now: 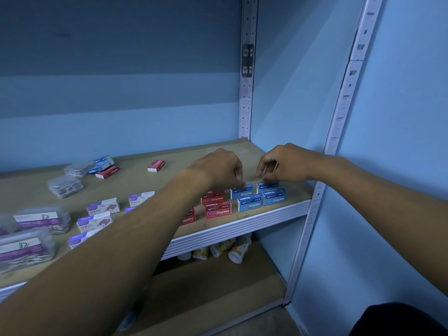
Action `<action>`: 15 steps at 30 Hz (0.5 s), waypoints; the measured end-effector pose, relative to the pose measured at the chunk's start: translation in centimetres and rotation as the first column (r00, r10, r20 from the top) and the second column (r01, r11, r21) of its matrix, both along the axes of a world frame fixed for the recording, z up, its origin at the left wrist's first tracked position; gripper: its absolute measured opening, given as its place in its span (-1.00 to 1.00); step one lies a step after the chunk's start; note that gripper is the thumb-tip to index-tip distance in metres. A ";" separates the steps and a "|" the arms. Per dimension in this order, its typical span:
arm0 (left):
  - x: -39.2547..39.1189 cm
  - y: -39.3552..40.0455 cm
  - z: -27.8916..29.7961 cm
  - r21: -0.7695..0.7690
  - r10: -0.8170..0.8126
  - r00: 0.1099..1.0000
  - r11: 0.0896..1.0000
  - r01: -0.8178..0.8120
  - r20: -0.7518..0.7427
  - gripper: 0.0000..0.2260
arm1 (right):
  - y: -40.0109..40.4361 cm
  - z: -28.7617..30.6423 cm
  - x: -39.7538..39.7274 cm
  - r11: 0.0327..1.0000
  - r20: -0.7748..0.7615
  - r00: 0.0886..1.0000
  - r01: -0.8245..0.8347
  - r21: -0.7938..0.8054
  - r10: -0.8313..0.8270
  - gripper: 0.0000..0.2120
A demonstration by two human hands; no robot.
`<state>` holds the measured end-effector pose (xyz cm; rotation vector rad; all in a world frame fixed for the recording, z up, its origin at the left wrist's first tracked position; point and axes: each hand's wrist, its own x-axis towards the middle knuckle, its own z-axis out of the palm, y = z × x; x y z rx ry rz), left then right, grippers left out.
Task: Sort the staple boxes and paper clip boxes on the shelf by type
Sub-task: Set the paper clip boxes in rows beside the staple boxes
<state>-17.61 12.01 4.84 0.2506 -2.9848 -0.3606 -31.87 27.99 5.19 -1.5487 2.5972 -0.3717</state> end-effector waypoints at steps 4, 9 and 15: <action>1.7 -1.2 0.3 -0.059 0.032 0.999 0.998 -0.032 -0.001 -0.76 | -0.9 0.2 0.4 1.000 0.003 1.000 -0.018 -0.006 0.018 -0.89; 4.4 -3.5 0.6 -0.102 0.090 0.996 0.991 -0.089 0.007 -0.71 | -3.5 0.4 1.7 0.999 -0.003 0.999 -0.052 0.001 0.052 -0.88; 8.1 -6.8 0.7 -0.128 0.190 0.981 0.974 -0.186 0.023 -0.70 | -7.5 0.6 4.1 0.991 -0.016 0.991 -0.136 0.003 0.136 -0.86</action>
